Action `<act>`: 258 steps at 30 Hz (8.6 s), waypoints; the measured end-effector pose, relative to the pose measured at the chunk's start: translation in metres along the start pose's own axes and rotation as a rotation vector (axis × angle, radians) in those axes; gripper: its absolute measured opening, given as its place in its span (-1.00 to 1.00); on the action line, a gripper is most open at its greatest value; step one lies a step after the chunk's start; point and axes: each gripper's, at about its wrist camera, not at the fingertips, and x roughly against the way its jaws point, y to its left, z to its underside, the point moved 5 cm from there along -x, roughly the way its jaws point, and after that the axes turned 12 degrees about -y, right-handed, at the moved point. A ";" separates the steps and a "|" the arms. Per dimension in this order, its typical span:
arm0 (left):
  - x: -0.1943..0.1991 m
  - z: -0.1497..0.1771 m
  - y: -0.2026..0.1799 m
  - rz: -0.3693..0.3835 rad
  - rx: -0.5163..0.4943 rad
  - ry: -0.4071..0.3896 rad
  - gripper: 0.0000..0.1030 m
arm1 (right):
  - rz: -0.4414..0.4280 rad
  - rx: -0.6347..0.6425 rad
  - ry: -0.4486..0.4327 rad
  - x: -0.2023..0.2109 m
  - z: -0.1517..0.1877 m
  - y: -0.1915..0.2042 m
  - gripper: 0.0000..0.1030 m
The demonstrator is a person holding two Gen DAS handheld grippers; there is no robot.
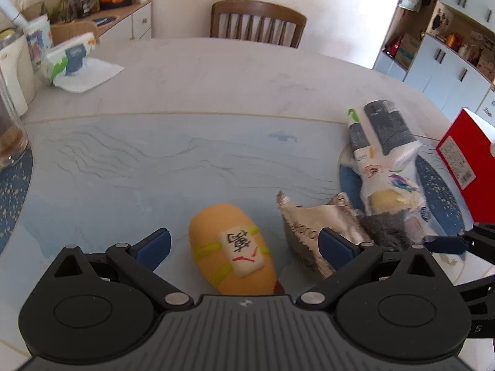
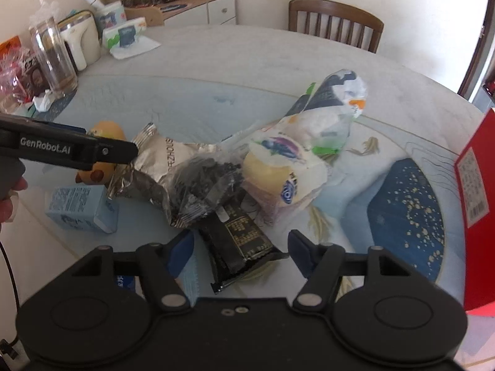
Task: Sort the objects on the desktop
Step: 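Grasp the black snack bar with the right gripper while the left grasps the yellow egg toy, then lift and carry the snack bar and the egg toy over the red shoebox, then lower the snack bar and egg toy into the shoebox and open both grippers, then withdraw both tools from the shoebox back over the table items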
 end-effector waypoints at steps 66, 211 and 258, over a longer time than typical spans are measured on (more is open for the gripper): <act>0.010 -0.008 0.017 0.045 0.191 0.023 -0.06 | 0.079 -0.100 0.029 0.038 0.027 -0.027 -0.31; -0.140 -0.079 -0.498 0.369 -0.529 0.176 -0.14 | 0.245 -0.260 0.131 0.080 0.045 -0.369 -0.31; -0.066 -0.095 -0.459 0.472 -0.394 0.127 0.50 | 0.256 -0.331 0.010 0.137 0.028 -0.360 0.06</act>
